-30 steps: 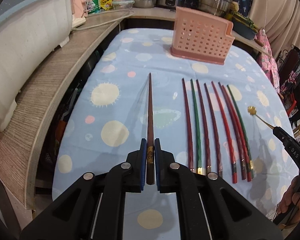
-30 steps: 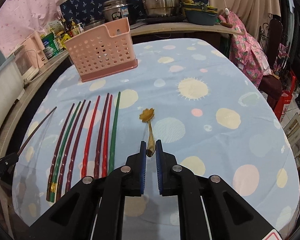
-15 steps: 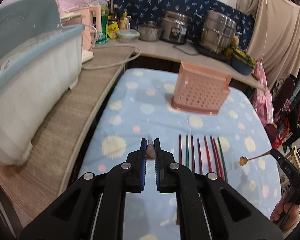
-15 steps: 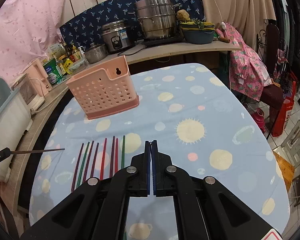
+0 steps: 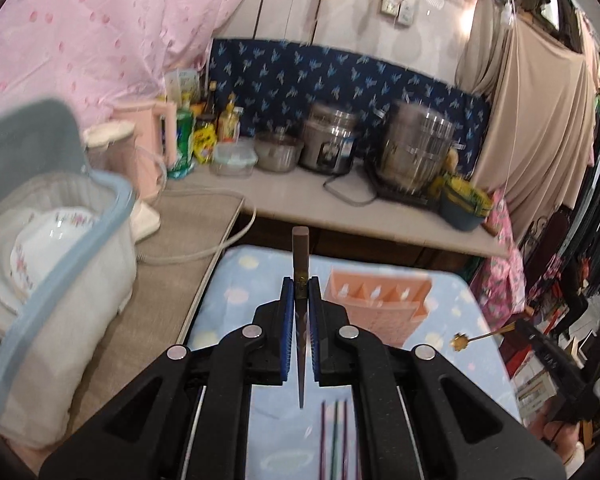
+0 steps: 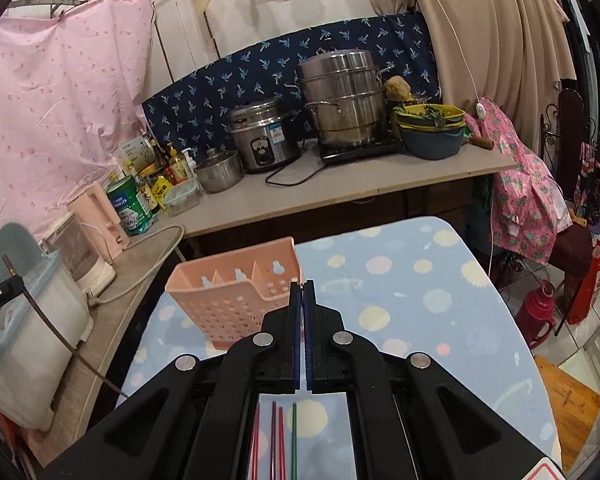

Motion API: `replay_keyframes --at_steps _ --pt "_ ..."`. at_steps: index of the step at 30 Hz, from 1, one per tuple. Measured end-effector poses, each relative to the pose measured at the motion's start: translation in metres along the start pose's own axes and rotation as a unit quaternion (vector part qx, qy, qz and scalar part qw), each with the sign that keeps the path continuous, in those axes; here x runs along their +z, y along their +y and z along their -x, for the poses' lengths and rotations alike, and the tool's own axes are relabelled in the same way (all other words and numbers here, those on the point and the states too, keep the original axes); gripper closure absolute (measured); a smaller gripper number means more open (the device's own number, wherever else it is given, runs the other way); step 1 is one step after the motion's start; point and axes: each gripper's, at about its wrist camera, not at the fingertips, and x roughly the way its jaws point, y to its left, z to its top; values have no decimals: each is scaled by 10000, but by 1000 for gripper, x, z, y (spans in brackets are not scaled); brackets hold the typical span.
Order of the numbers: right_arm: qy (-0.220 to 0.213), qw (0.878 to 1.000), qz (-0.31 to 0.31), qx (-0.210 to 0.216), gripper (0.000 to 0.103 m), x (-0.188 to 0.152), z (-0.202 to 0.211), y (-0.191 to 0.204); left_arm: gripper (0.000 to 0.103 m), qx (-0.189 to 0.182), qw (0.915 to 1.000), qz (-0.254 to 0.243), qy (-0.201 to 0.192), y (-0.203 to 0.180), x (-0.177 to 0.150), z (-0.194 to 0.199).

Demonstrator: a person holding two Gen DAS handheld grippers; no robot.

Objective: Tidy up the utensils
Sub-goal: 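Lift the chopstick and spoon and carry both into the pink basket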

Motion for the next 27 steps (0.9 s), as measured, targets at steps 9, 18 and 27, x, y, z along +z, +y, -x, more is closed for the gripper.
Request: replay_keyframes --at_steps 9,18,27 --pt "93 9999 -1 96 101 41 -60 15 96 -270 9950 32 -963 -36 74 -21" --pt "579 9983 -3 32 101 27 -115 11 96 -293 9977 -83 -602 -52 67 -96" --pt "838 9965 80 -19 101 8 -145 11 96 -213 9996 -167 -110 -49 37 -143"
